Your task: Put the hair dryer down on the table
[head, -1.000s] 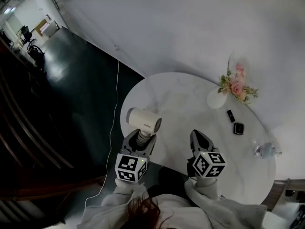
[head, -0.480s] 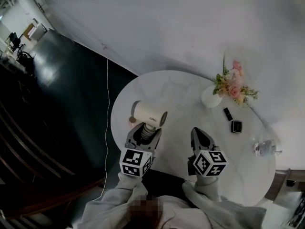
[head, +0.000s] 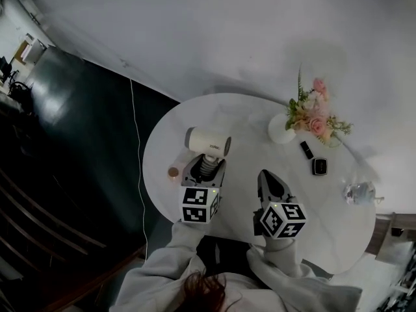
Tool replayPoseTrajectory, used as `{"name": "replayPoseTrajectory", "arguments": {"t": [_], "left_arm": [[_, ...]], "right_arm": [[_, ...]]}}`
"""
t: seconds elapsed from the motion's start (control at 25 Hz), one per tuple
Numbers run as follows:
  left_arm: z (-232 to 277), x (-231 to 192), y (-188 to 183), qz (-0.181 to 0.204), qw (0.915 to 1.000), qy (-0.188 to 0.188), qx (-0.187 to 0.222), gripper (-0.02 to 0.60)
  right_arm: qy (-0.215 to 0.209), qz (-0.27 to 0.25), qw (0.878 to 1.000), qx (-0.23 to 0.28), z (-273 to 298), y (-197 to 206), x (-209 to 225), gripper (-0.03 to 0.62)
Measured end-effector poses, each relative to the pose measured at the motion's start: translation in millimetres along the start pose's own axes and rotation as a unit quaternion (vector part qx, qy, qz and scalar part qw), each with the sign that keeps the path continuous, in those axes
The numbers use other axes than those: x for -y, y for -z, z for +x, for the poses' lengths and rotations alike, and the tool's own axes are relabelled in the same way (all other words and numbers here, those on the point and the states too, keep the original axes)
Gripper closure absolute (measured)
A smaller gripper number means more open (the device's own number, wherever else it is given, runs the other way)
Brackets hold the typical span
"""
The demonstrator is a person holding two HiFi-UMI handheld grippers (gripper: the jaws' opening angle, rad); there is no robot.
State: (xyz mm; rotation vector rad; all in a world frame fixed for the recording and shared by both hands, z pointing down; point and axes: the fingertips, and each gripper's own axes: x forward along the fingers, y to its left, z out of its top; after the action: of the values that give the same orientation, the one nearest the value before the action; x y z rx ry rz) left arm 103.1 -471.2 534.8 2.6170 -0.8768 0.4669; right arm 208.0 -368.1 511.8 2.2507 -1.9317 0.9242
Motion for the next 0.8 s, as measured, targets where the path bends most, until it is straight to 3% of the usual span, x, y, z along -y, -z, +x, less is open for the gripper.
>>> {"name": "replayPoseTrajectory", "arguments": {"t": [0.44,0.8], "left_arm": [[69.3,-39.1,4.0,-0.01,0.9986,-0.043,-0.031,0.354],[116.2,-63.0,11.2,-0.01,0.9967,-0.055,-0.059,0.354]], "right_arm": [[0.03,0.028,0.999,-0.021,11.9,19.3,18.5,0.545],[0.045,0.041,0.998,-0.034,27.5,27.9,28.0,0.545]]}}
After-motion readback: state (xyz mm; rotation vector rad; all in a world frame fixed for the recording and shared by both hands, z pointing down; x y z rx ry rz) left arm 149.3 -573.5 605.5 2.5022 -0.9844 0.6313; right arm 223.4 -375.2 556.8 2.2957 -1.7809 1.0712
